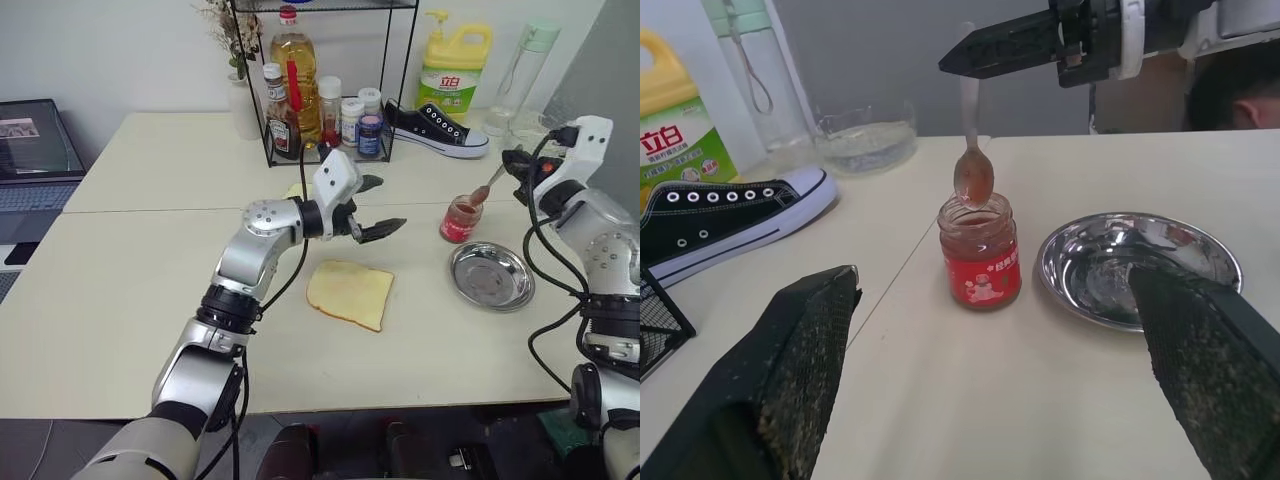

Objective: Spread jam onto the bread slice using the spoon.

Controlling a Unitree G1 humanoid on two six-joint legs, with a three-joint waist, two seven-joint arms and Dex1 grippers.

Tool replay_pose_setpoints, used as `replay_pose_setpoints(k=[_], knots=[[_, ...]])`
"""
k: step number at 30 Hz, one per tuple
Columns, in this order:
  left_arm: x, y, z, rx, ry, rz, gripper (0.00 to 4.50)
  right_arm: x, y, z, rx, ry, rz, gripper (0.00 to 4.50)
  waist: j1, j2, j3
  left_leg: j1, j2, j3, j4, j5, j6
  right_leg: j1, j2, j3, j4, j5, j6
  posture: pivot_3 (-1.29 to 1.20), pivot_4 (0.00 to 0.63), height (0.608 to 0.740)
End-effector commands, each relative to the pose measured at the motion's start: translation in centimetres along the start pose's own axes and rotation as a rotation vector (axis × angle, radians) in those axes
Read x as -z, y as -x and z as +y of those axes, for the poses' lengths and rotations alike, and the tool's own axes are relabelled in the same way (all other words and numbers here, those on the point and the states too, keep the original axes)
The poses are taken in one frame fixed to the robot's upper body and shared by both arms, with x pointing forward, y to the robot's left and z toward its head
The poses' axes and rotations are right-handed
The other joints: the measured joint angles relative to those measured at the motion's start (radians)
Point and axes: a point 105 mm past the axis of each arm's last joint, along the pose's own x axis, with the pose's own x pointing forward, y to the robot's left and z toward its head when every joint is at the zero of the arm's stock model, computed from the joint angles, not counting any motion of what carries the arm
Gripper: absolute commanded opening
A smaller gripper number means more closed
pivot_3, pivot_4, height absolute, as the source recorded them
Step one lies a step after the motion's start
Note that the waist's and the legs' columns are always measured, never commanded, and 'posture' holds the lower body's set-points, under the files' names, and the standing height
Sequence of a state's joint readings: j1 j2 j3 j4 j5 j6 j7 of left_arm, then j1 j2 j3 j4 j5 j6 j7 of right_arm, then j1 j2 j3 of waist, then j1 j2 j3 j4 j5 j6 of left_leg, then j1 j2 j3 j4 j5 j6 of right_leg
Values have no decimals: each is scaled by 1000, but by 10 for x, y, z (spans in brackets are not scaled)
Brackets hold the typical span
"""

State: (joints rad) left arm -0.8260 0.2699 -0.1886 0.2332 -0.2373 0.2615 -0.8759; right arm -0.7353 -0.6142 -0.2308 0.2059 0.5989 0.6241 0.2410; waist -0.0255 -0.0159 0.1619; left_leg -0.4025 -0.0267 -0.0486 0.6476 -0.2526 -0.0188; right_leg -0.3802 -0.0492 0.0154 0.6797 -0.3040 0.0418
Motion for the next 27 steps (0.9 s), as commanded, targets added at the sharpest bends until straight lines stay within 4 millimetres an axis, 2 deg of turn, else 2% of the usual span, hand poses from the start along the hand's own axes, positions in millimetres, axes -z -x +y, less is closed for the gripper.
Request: replay_pose_setpoints(k=[1, 10, 14, 18, 22, 27], knots=[[-16, 3, 1, -18, -45, -38, 4500, -19, -3, 5, -30, 62, -61, 25, -1, 0, 0, 0, 0, 0, 0, 0, 0, 0, 0, 0, 0, 0, 0, 0, 150, 740], [-18, 2, -1, -19, -47, -38, 4500, 1, -13, 15, -71, 133, -22, 25, -2, 0, 0, 0, 1, 0, 0, 0, 0, 0, 0, 0, 0, 0, 0, 0, 150, 740], [-20, 1, -2, -14, -49, -38, 4500, 14, -16, 18, -86, 244, 20, 25, -2, 0, 0, 0, 0, 0, 0, 0, 0, 0, 0, 0, 0, 0, 0, 0, 150, 740], [-21, 1, -3, -13, -51, -40, 4500, 19, -17, 21, -96, 248, 27, 25, -2, 0, 0, 0, 0, 0, 0, 0, 0, 0, 0, 0, 0, 0, 0, 0, 150, 740], [-22, 2, -4, -13, -48, -43, 4500, 24, -18, 23, -100, 172, 41, 25, -3, 0, 0, 0, 1, 0, 0, 0, 0, 0, -2, 0, 0, 0, 0, 0, 150, 740], [-23, 2, -3, -16, -48, -45, 4500, 24, -18, 15, -60, -20, 34, 25, -3, 0, 0, 0, 1, 0, 0, 0, 0, 0, -2, 0, 0, 0, 0, 0, 150, 740]])
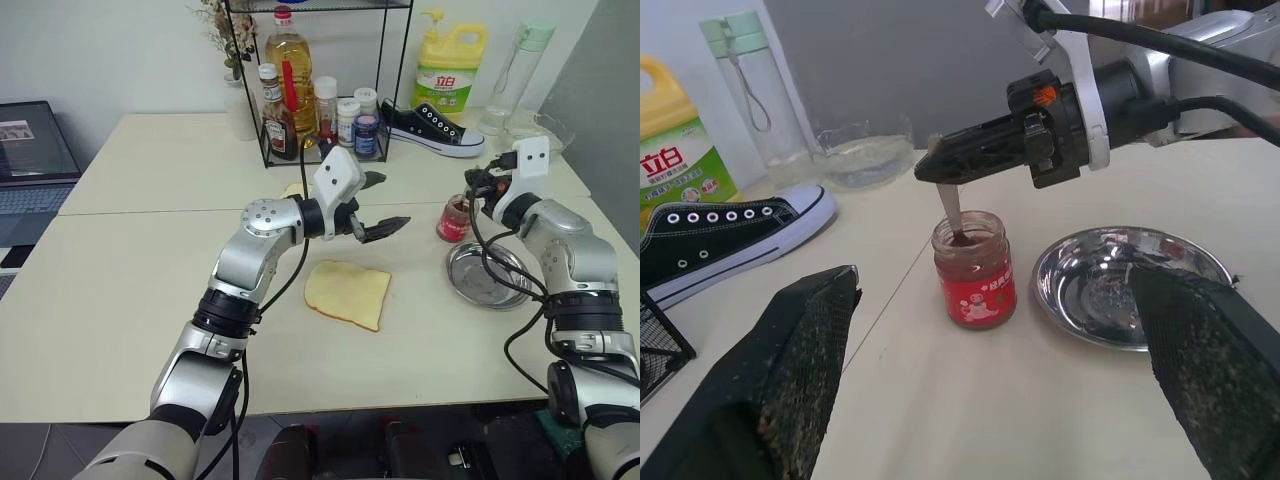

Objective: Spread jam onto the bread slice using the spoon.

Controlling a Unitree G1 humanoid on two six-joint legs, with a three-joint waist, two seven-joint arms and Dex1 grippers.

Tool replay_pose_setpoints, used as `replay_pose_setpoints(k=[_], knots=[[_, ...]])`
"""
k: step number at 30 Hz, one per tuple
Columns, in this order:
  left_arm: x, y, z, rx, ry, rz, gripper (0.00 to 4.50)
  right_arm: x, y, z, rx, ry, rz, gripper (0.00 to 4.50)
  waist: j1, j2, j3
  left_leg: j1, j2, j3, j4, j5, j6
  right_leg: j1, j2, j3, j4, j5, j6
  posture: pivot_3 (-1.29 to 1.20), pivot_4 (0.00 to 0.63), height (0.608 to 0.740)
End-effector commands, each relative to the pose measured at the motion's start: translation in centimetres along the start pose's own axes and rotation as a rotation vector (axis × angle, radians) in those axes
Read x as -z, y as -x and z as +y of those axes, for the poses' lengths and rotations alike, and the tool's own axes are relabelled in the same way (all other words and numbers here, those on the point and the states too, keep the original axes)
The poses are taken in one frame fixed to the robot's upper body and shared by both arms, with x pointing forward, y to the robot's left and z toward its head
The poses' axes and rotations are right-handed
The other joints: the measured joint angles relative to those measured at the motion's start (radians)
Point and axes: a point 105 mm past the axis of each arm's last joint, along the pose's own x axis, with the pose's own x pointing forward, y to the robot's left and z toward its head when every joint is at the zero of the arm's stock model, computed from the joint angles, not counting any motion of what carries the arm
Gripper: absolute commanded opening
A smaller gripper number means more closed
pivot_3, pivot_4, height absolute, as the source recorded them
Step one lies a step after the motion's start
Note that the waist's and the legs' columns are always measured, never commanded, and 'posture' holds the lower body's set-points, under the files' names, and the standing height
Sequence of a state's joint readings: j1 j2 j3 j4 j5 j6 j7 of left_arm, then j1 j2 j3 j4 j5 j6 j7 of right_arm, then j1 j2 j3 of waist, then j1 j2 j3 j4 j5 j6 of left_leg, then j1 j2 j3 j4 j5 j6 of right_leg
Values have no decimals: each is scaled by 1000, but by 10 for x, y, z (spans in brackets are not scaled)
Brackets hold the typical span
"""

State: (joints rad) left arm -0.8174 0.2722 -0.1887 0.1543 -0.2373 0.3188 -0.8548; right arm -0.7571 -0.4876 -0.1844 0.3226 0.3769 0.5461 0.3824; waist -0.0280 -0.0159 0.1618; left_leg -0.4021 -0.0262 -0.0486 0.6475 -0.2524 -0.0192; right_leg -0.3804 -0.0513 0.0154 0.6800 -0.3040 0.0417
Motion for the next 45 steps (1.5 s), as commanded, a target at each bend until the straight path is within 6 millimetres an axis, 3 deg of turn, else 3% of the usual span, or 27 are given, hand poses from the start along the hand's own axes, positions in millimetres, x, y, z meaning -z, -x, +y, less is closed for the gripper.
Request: replay_pose_setpoints(k=[1, 13, 26, 29, 34, 40, 45], knots=[[-15, 2, 2, -10, -36, -44, 4500, -17, 4, -11, 32, -124, -60, 25, 0, 0, 0, 0, 0, 0, 0, 0, 0, 0, 0, 0, 0, 0, 0, 0, 150, 740], [-14, -2, -1, 12, -34, -51, 4500, -26, 14, -37, 126, -480, -131, 25, 0, 0, 0, 0, 0, 0, 0, 0, 0, 0, 0, 0, 0, 0, 0, 0, 150, 740], [-15, -2, 3, 18, -37, -56, 4500, -30, 25, -50, 158, -669, -186, 25, 0, 0, 0, 0, 0, 1, 0, 0, 0, 0, 0, 0, 0, 0, 0, 0, 150, 740], [-14, -2, 4, 19, -38, -54, 4500, -35, 30, -59, 172, -807, -244, 25, 0, 0, 0, 0, 0, 1, 0, 0, 0, 0, 0, 0, 0, 0, 0, 0, 150, 740], [-14, -1, 6, 19, -40, -54, 4500, -40, 36, -64, 177, -888, -289, 25, 0, 0, 0, 0, 0, 1, -1, 0, 0, 0, 0, 1, 0, 0, 0, 0, 150, 740], [-16, 2, 10, 18, -36, -65, 4500, -52, 44, -63, 150, -935, -345, 25, -1, 0, 0, 0, 0, 1, -1, 0, 0, 0, 0, 1, 0, 0, 0, 0, 150, 740], [-17, 15, 15, 14, -21, -74, 4500, -71, 51, -46, 75, -916, -383, 25, -2, 0, 0, 0, 0, 1, -1, 0, 0, 0, 0, 1, 0, 0, 0, 0, 150, 740]])
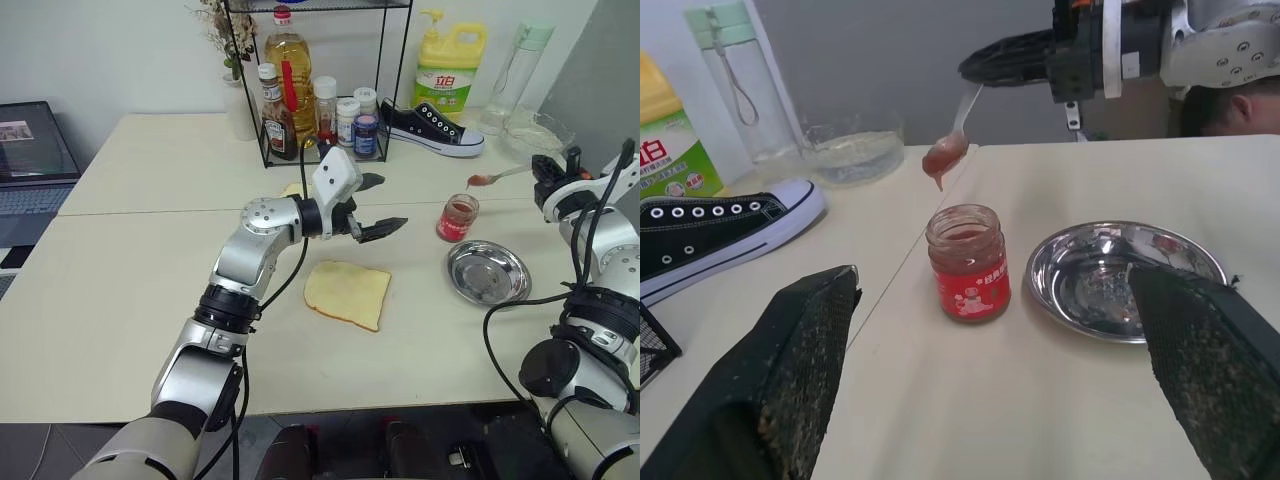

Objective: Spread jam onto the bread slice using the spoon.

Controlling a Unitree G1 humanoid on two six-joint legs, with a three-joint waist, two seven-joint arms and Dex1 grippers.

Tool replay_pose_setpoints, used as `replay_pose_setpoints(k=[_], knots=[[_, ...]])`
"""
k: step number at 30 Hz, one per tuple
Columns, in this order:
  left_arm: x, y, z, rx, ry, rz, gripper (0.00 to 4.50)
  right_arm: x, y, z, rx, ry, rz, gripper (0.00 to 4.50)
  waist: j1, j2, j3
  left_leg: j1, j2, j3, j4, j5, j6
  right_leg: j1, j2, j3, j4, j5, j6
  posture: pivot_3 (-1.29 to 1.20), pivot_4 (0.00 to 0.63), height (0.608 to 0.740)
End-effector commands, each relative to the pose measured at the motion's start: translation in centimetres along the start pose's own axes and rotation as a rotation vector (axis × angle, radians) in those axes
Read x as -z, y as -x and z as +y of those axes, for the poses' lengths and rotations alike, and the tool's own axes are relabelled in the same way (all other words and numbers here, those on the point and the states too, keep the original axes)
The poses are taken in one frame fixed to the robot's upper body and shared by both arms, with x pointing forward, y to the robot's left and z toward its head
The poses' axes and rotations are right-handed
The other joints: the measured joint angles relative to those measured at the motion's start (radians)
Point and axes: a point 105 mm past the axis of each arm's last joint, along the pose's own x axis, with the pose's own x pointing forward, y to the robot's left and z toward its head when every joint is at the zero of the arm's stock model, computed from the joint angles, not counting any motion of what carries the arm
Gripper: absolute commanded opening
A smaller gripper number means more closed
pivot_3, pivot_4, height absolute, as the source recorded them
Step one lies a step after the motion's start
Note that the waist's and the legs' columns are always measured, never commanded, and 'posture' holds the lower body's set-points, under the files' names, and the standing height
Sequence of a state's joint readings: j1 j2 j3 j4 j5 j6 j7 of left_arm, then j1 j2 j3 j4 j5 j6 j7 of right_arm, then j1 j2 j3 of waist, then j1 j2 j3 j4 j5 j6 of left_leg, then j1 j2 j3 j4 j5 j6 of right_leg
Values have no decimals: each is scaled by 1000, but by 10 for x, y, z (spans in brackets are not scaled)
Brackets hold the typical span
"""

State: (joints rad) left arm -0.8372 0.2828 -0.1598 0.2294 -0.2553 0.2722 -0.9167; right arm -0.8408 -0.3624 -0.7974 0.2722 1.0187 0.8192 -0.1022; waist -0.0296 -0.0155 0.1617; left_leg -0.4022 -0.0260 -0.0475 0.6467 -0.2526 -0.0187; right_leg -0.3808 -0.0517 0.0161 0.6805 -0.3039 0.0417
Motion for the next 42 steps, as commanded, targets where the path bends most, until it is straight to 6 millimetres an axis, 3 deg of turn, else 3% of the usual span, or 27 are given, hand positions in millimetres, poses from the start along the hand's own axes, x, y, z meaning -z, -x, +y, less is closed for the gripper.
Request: replay_pose_setpoints(k=[1, 9, 13, 21, 26, 35, 42], knots=[[-19, 13, 7, -11, -27, -57, 4500, -7, 8, 37, -123, 11, -31, 25, -1, 0, 0, 0, 0, 0, 0, 0, 0, 0, 0, 0, 0, 0, 0, 0, 150, 740], [4, 60, 0, -25, 48, 27, 4500, 41, 23, 81, -251, 31, 103, 25, -4, 1, 0, 0, 1, -1, -1, 0, 0, -1, 0, 0, 0, 0, 0, 0, 150, 740], [24, 109, -15, -86, 119, 123, 4500, 92, 35, 99, -311, 42, 253, 25, -11, 2, -1, 0, 2, -1, -1, 0, 0, -1, 0, 1, 0, 0, 0, 0, 150, 740], [44, 144, -62, -156, 221, 227, 4500, 177, 58, 95, -341, 180, 524, 25, 0, 2, 0, 0, 1, -1, -1, 0, 0, -1, -1, 0, 0, 0, 0, 0, 150, 740], [58, 156, -86, -167, 243, 295, 4500, 215, 70, 90, -389, 307, 640, 25, -1, 2, 0, 1, 1, -1, -1, 0, 0, -2, -1, 0, 0, 0, 0, 0, 150, 740], [62, 161, -89, -210, 261, 304, 4500, 255, 87, 77, -504, 628, 733, 25, -1, 2, 0, 1, 1, -2, -1, 0, 0, -1, 0, -1, 0, 0, 0, 0, 150, 740], [61, 159, -86, -207, 260, 299, 4500, 256, 84, 73, -507, 746, 667, 25, 0, 2, 0, 1, 1, -2, -1, 0, 0, -1, 0, -1, 0, 0, 0, 0, 150, 740]])
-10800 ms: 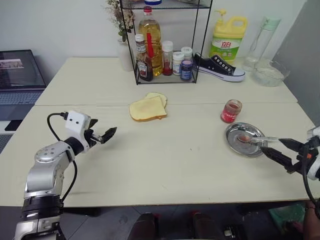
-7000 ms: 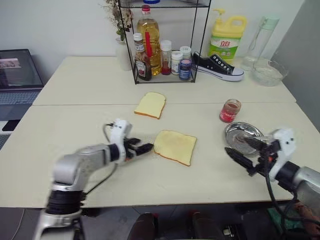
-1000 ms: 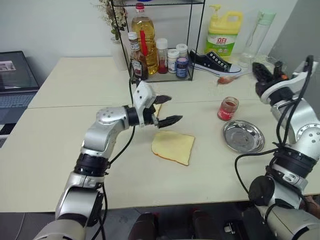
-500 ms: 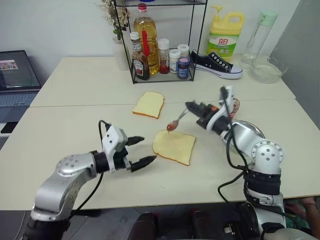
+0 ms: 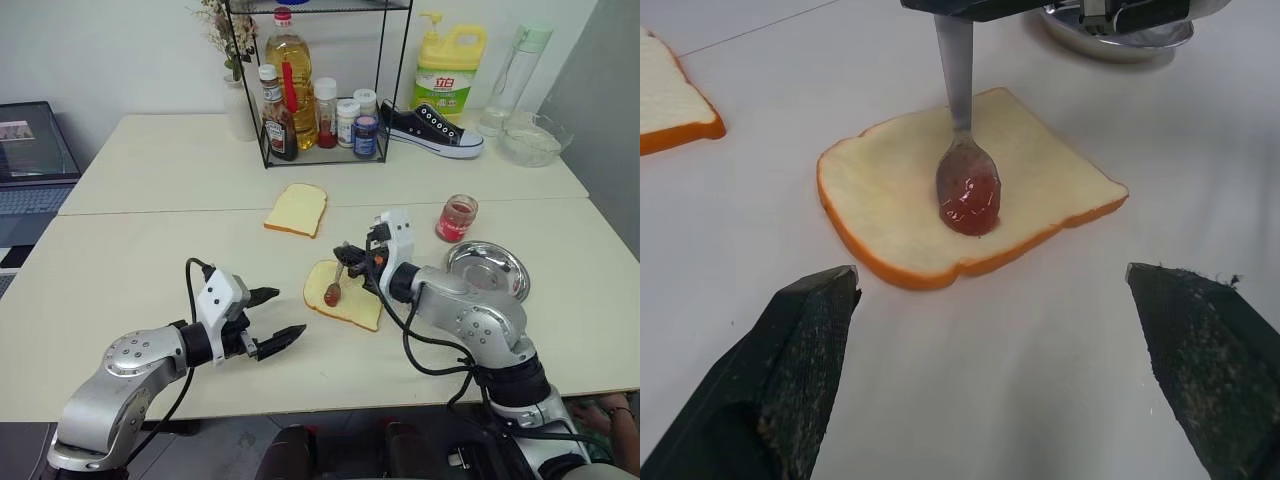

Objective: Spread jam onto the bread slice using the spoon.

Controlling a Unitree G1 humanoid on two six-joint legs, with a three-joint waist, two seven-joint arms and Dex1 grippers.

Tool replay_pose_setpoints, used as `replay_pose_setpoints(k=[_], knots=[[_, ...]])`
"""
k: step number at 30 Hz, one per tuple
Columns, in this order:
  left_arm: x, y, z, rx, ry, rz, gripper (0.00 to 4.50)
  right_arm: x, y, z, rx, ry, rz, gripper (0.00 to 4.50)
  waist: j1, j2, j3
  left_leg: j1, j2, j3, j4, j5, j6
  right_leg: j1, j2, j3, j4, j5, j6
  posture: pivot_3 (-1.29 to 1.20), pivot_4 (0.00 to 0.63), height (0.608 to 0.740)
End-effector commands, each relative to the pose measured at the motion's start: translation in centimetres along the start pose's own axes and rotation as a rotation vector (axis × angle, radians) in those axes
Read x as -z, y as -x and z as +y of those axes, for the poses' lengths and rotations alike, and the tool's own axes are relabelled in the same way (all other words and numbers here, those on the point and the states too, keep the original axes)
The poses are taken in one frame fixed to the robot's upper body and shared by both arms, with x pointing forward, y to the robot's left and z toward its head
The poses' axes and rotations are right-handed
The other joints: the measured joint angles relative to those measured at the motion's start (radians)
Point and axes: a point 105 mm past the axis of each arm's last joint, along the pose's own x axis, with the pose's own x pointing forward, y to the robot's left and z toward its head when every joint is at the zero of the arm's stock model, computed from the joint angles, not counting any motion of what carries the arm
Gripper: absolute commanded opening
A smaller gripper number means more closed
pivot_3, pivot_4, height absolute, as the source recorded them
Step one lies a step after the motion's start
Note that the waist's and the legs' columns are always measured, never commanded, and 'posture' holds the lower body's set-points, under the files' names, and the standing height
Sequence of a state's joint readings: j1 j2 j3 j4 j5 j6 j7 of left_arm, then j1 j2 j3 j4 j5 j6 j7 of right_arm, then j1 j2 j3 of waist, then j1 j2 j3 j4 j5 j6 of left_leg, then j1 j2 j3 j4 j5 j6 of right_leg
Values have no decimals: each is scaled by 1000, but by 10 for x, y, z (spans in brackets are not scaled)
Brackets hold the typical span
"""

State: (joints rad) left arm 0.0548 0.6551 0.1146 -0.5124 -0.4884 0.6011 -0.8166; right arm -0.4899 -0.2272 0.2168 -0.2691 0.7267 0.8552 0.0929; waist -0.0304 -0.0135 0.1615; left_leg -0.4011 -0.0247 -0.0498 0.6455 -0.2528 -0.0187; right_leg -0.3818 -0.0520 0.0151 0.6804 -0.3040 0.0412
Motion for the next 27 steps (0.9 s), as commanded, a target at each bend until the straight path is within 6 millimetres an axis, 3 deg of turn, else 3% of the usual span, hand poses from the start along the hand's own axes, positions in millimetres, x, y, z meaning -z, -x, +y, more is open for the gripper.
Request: replay_pose_setpoints(k=[1, 9, 27], knots=[[-16, 0, -1, 9, -57, -39, 4500, -12, 4, -2, 28, 59, -60, 25, 2, 0, 0, 0, 0, 0, 0, 0, 0, 0, 0, 0, 0, 0, 0, 0, 150, 740], [-24, -10, 4, 39, -71, -63, 4500, -23, 16, -23, 106, 131, -84, 25, 5, 0, 0, 0, 0, -1, 0, 0, 0, 1, 0, -1, 0, 0, 0, 0, 150, 740], [-25, -16, 4, 77, -77, -66, 4500, -32, 31, -44, 178, 175, -92, 25, 5, -1, 0, 1, -1, -1, 0, 0, 0, 2, 0, -1, 0, 0, 0, 0, 150, 740]])
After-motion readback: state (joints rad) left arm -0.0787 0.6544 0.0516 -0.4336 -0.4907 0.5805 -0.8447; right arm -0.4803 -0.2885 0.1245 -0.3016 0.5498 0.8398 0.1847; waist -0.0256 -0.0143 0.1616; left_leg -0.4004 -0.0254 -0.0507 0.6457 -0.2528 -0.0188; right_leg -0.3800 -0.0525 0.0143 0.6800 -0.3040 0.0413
